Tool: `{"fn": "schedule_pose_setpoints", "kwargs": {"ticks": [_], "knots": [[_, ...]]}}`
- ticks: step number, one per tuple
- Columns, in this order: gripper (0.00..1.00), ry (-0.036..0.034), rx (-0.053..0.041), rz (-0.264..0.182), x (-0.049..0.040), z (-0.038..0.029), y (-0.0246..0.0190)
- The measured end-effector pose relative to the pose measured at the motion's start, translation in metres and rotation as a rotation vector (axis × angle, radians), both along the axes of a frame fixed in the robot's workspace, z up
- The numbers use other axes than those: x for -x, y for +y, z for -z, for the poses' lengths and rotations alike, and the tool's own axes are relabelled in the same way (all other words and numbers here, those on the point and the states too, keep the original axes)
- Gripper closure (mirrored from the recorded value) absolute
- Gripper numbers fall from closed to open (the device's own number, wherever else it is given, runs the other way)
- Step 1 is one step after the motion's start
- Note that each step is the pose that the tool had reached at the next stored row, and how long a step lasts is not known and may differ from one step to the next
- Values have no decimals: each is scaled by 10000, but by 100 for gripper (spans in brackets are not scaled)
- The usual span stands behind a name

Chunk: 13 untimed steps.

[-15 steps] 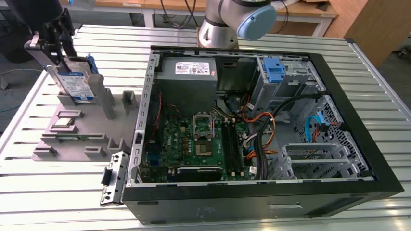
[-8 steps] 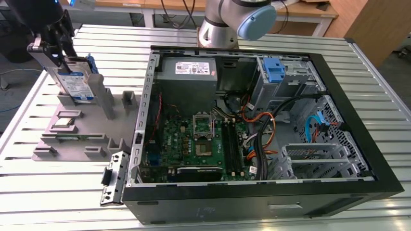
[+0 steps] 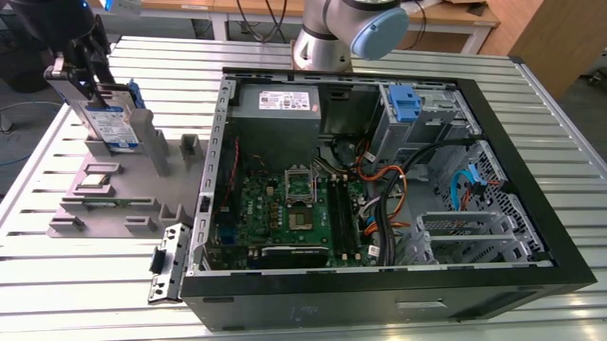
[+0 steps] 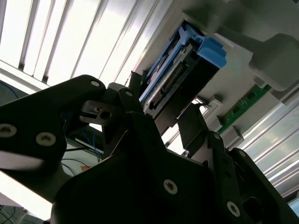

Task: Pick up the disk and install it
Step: 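Pick up the disk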

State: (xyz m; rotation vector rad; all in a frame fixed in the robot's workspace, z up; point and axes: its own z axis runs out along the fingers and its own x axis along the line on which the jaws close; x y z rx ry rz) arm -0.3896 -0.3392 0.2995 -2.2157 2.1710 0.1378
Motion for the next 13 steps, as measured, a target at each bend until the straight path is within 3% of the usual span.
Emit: {"fn": "schedule_pose_setpoints", "kwargs": {"ticks": [13], "knots": [[43, -1, -1, -5, 0, 10, 0]]}}
